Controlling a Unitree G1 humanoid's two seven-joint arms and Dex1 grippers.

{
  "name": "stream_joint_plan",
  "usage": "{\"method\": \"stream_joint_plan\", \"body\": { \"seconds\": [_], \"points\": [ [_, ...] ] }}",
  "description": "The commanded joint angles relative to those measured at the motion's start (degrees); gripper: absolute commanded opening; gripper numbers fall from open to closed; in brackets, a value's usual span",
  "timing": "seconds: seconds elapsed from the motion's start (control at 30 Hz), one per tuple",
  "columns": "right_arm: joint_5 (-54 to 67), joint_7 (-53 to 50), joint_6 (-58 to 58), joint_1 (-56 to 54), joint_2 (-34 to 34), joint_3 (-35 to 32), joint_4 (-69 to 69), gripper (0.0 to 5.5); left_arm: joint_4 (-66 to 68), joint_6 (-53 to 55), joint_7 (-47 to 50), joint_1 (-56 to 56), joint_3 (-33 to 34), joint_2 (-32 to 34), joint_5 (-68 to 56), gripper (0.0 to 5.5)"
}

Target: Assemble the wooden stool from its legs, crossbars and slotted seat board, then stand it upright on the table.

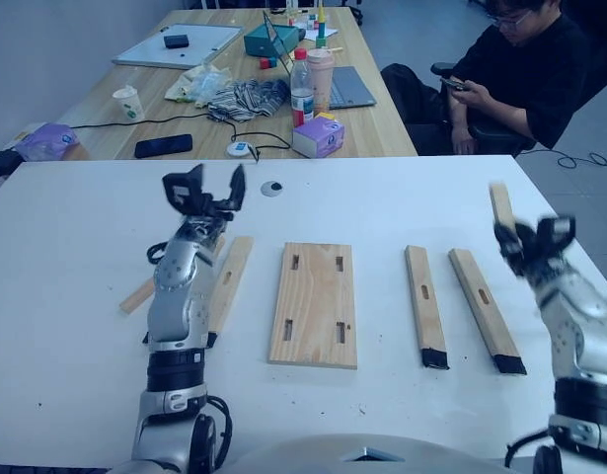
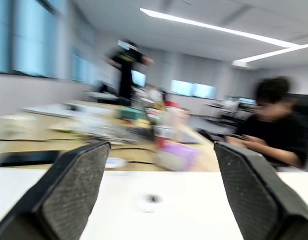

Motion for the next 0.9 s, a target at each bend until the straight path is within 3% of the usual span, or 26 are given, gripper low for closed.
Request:
{"method": "stream_joint_plan", "body": {
  "seconds": [0.03,0.17,0.27,0.7,0.9],
  "points": [
    [-4.84,6.19,-11.47,-4.75,2.32,11.97,-3.73,1.31,-7.7,21.38,-2.77,-3.26,1.04,0.02,-21.32,3.79],
    [-8.07,6.3,-15.81,-6.95,5.55,19.0,-3.79,1.31,-10.12,33.49,3.88,-3.31,4.36,-3.48,-47.47,3.79],
    [-8.72,6.2,-16.09,-7.09,7.23,21.71,-4.53,1.31,-10.47,35.41,9.13,-3.57,3.49,-5.12,-56.19,3.79],
    [-9.16,5.76,-12.61,-5.81,8.98,25.55,-9.11,1.31,-6.69,30.56,16.73,-6.67,2.46,-4.55,-57.47,3.79],
    [-9.22,5.7,-11.47,-5.17,9.21,25.62,-9.62,1.31,-7.15,28.97,15.99,-6.88,2.97,-3.91,-58.16,2.94]
  ]
}}
